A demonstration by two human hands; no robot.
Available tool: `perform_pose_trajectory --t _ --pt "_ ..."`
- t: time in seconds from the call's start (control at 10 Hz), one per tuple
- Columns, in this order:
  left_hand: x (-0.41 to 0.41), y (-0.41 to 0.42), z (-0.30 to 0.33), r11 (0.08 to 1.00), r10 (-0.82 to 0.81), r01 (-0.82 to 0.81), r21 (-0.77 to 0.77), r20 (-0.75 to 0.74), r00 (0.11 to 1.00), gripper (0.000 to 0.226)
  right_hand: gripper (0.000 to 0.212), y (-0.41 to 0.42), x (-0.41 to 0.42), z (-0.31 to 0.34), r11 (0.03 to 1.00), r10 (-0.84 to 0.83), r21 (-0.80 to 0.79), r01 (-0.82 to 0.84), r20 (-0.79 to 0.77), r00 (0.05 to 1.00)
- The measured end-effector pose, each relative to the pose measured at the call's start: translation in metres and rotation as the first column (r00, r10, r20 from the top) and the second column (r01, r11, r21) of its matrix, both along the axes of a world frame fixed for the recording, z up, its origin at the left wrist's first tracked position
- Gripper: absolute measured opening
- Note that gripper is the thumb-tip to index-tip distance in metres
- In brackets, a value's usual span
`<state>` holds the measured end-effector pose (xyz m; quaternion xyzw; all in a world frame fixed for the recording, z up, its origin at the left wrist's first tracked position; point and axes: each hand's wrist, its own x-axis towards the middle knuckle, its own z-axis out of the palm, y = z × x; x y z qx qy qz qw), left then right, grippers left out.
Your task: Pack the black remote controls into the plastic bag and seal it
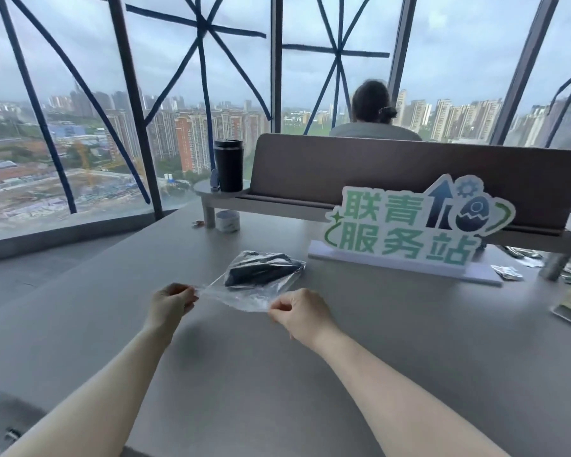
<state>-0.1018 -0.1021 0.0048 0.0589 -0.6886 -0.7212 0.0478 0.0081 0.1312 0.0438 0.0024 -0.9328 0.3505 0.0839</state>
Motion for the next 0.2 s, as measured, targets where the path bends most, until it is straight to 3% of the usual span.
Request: perform_pose_trajectory --t 0.1,0.2 --pt "0.018 -0.011 -0.006 0.992 0.078 -0.068 -0.108 0.095 0.992 0.009 0.032 -0.002 0.026 0.013 0.981 0.033 0.189 -0.036 0.023 0.999" --pt "0.045 -0.016 -0.015 0.952 0.195 -0.191 -0.240 -0.009 0.981 0.018 0.038 0.012 0.070 0.032 0.985 0.045 0.168 -0.033 -0.068 0.997"
